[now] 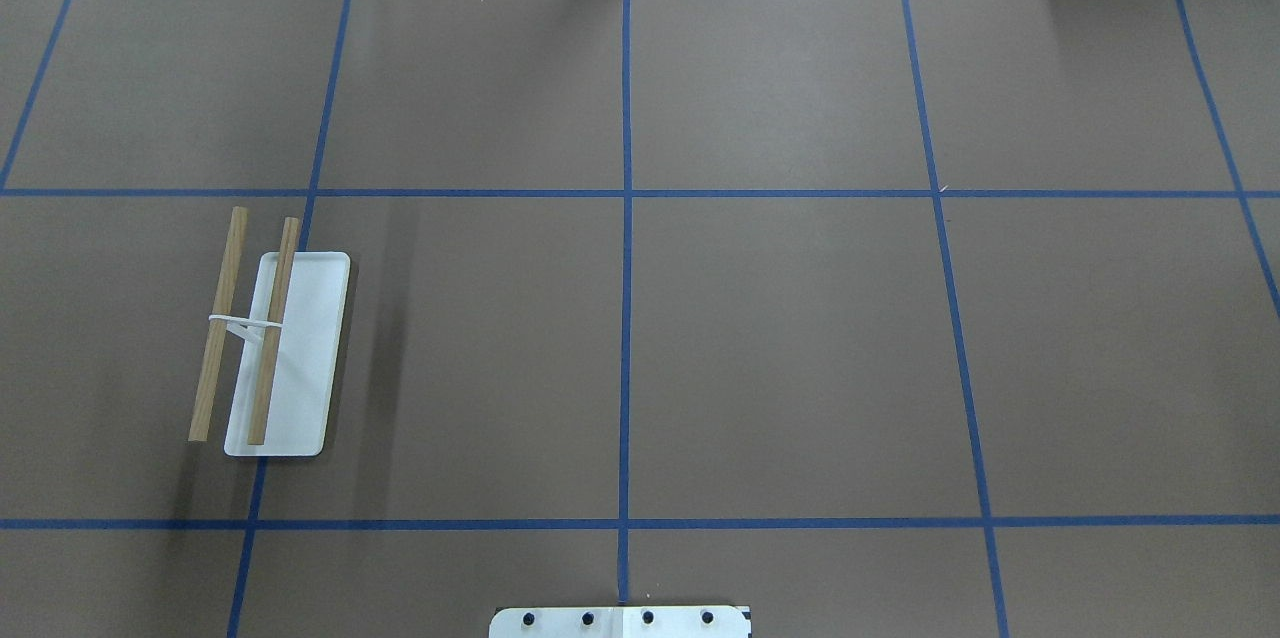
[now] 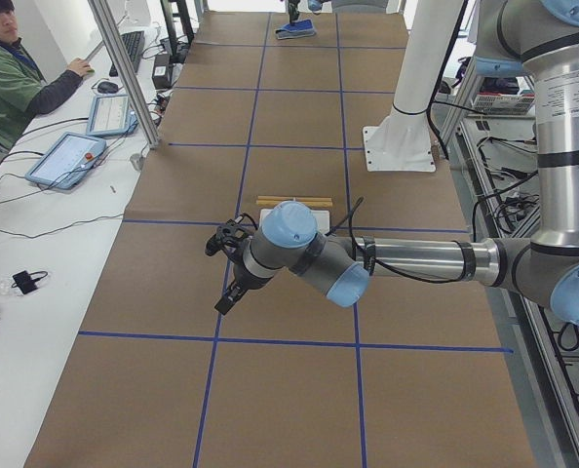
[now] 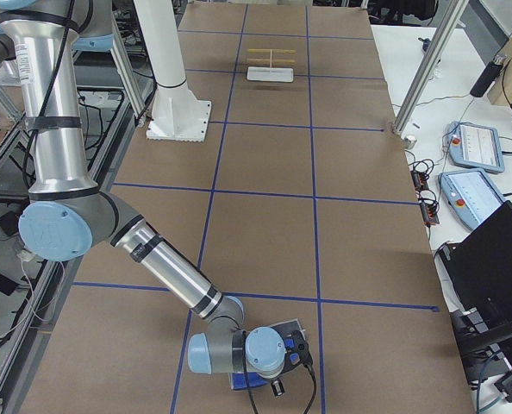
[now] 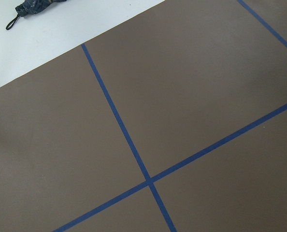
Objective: Hang towel on rack
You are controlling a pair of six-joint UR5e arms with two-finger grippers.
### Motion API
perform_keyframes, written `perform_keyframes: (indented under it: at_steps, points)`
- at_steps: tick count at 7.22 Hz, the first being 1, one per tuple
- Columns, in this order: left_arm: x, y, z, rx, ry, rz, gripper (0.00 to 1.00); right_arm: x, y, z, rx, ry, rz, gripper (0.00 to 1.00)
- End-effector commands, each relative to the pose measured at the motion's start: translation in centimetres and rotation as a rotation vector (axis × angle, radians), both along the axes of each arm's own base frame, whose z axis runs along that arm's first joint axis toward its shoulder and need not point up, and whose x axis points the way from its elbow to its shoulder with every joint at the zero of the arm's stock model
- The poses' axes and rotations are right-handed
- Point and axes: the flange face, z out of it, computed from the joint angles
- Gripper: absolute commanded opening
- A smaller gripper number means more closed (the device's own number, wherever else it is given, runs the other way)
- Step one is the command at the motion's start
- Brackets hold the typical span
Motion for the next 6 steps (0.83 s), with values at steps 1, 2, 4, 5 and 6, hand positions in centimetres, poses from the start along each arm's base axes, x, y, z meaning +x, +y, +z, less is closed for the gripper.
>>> perform_keyframes:
  at_steps: [1, 2, 4, 5, 6]
  points:
    - [0.0, 0.0, 0.0, 0.0, 0.001, 0.001, 0.99, 0.0, -0.6, -0.6, 0.014, -0.001, -0.001, 0.0]
    - [0.0, 0.0, 0.1, -0.003, 0.0, 0.0, 0.99, 0.0, -1.2, -1.1, 0.028, -0.003, -0.005, 0.0]
    - [0.0, 0.0, 0.1, -0.003, 0.001, 0.001, 0.99, -0.1, -3.4, -4.3, 0.086, -0.038, -0.004, 0.0]
    - [0.0, 0.0, 0.1, -0.003, 0.001, 0.001, 0.99, 0.0, -4.4, -6.4, 0.11, -0.083, -0.001, 0.0]
    - [0.0, 0.0, 0.1, -0.006, 0.002, 0.0, 0.99, 0.0, -7.1, -10.7, 0.149, -0.115, -0.006, 0.0]
